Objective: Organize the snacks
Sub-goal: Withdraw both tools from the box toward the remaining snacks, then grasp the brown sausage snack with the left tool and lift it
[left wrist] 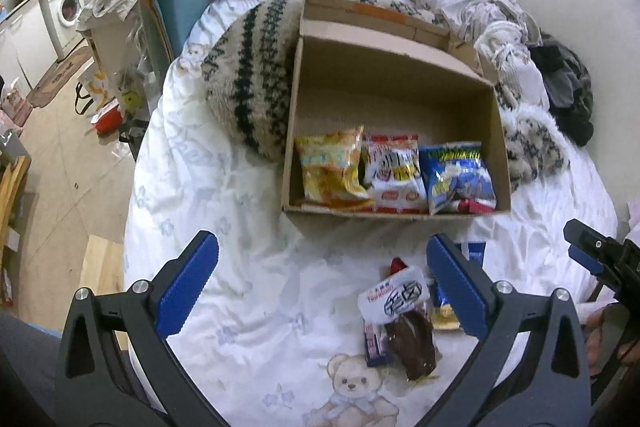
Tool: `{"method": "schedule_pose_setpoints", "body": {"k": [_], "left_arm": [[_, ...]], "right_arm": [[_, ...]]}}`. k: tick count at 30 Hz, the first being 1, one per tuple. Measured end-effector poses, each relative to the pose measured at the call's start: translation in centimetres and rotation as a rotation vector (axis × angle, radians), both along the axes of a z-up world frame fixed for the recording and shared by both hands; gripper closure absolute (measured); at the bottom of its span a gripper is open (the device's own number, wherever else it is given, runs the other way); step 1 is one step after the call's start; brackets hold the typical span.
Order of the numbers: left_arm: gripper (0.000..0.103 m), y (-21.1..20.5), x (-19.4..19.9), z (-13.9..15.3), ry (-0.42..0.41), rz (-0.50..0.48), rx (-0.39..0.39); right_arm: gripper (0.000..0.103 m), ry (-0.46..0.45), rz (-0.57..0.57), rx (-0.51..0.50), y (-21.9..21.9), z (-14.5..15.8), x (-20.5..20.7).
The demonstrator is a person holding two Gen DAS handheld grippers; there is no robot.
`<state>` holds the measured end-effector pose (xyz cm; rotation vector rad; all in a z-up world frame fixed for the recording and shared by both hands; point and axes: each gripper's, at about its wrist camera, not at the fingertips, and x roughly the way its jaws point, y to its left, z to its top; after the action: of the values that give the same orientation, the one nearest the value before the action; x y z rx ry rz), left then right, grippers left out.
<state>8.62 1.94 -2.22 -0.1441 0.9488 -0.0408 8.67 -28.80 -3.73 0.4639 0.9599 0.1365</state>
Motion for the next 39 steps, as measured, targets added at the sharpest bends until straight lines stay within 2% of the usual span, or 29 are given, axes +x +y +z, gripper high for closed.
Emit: {"method": "schedule_pose_setpoints", "body": {"k": [10,14,19,22,25,30,31,32,34,37,38,39], "left_arm": [[0.0,-0.5,-0.4,-2.1,0.081,0.002,0.003],[0.0,-0.3,-0.1,-3.4,0.141,0.013,-0.008],[0.0,-1.0,-0.1,-5.5,0.224,0.031,-0.019],[0.0,-3.1,-0.5,-7.1,0.281,0.031,-0.024],[0.0,-5.8,-1.6,-8.3,0.311,0.053,0.027],[0.0,-9.3,-2.7,-11.4,0.401,0.096,0.009],[0.003,-10.0,-2.7,-12.2,0.419,0.089,0.018],[0.01,-10.6,-2.7,-12.7,0.431,0.079,0.021],[0.015,-11.1,-2.7,-13.1,0.427,0.061,0.029],[0.038,-11.3,-2.6,-12.8,0.411,0.026,0.048],[0.05,-11.1,-2.6,-12.5,0.411,0.019,0.039],[0.051,-11.0,-2.4,-12.1,0.412,0.011,0.033]], "right_arm": [[0.0,0.057,-0.016,-0.07,0.2,-1.2,-1.8],[0.0,0.084,0.017,-0.068,0.6,-1.7,-1.4],[0.0,0.184,0.027,-0.009,0.5,-3.7,-0.5],[0.0,0.226,-0.028,0.008,-0.4,-4.6,-0.2],[0.0,0.245,-0.059,0.019,-0.9,-5.0,0.0],[0.0,0.243,-0.087,0.024,-1.4,-5.0,0.2],[0.0,0.243,-0.089,0.029,-1.5,-5.0,0.2],[0.0,0.245,-0.091,0.032,-1.7,-5.0,0.2],[0.0,0.249,-0.09,0.037,-1.8,-5.2,0.2],[0.0,0.254,-0.083,0.047,-1.9,-5.3,0.2],[0.0,0.254,-0.078,0.05,-1.8,-5.3,0.3],[0.0,0.253,-0.074,0.054,-1.8,-5.2,0.3]]}}
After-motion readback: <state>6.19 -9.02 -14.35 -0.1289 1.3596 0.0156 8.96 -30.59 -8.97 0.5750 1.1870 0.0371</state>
